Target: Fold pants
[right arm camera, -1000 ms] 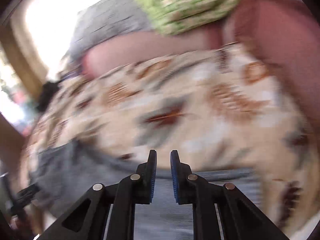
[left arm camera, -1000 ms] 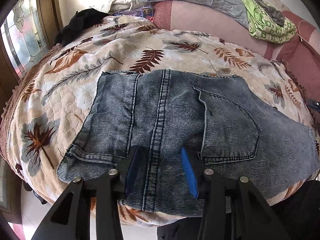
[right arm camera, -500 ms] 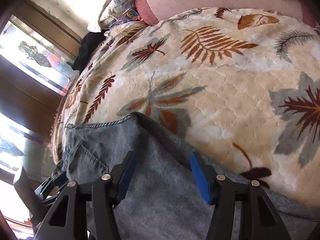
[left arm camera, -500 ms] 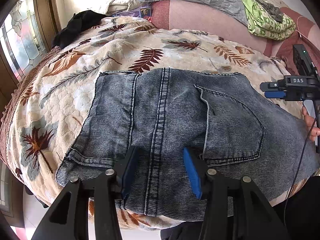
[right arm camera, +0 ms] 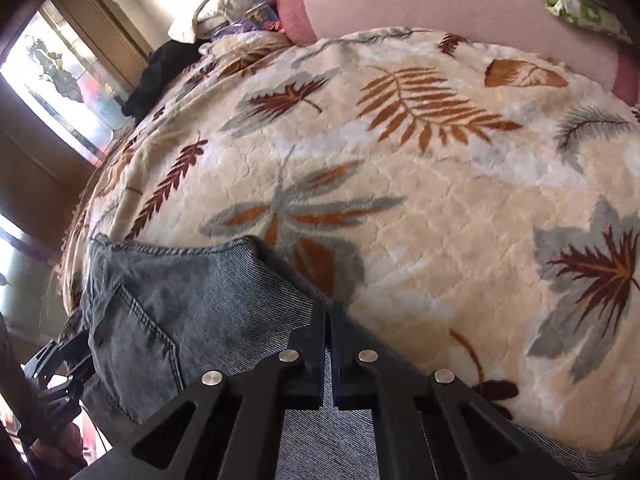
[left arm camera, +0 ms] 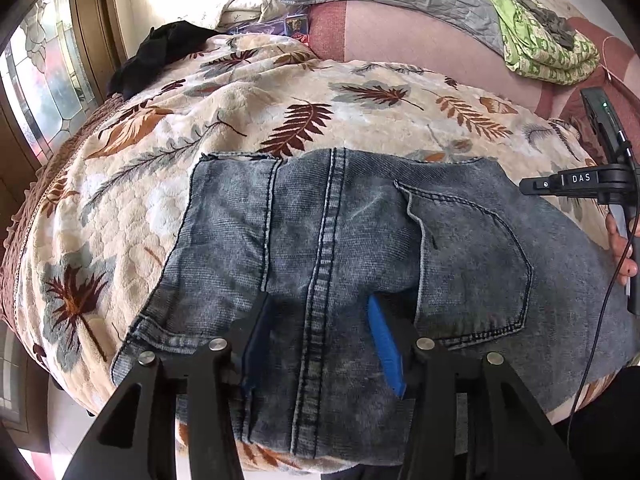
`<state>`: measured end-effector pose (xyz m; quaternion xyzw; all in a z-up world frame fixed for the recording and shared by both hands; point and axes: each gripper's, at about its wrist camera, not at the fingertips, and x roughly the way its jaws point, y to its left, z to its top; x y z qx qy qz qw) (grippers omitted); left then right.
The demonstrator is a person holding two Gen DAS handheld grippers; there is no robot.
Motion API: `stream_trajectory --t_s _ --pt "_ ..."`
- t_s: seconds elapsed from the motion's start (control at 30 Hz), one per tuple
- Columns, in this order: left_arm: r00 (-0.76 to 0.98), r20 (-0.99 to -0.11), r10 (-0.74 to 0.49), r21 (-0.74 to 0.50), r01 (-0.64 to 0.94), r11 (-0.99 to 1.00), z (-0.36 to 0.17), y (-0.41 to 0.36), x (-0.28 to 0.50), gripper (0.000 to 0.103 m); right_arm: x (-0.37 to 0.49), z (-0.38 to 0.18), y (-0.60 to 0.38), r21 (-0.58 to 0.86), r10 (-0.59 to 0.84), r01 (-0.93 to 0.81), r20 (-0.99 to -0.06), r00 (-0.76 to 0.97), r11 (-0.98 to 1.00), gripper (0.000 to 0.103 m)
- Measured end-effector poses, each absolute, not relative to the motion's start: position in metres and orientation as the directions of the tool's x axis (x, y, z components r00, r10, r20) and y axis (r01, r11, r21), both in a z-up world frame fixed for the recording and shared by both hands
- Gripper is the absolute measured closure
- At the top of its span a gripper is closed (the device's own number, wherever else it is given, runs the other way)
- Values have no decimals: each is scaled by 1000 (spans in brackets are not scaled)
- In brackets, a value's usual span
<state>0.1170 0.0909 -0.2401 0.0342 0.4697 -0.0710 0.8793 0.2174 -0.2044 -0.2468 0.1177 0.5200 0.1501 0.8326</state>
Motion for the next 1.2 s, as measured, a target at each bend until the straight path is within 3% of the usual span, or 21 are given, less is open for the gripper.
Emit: stream_trajectory --t_s 0.2,0.3,0.43,0.5,0.6,0.73,0.8,0.97,1.2 --pt "561 -826 -51 39 146 989 -245 86 115 51 226 -266 -210 286 263 -19 -852 453 958 103" --pt "548 -835 -57 30 148 989 -240 89 113 51 218 -264 -232 435 360 42 -791 495 899 102" --pt "564 -825 -49 40 144 989 -228 88 103 50 183 -235 -253 520 422 15 -710 564 854 102" --pt "586 -808 -56 49 161 986 -221 81 95 50 164 -233 -254 508 431 0 -731 529 861 102" --pt "605 -793 -76 66 208 976 -218 66 87 39 141 -243 -246 497 435 5 -765 475 868 102" --pt "557 -830 -20 115 207 972 -242 54 96 34 131 -271 -235 389 321 58 -828 460 920 102" --pt "542 -841 -5 111 180 977 -248 58 100 27 134 -280 -239 399 305 76 -797 521 914 101" --pt "544 -839 1 118 181 976 -230 57 94 27 117 -262 -260 463 318 114 -748 582 879 101" --pt "575 -811 -110 76 288 955 -199 18 72 27 47 -238 -342 545 313 182 -688 655 819 101"
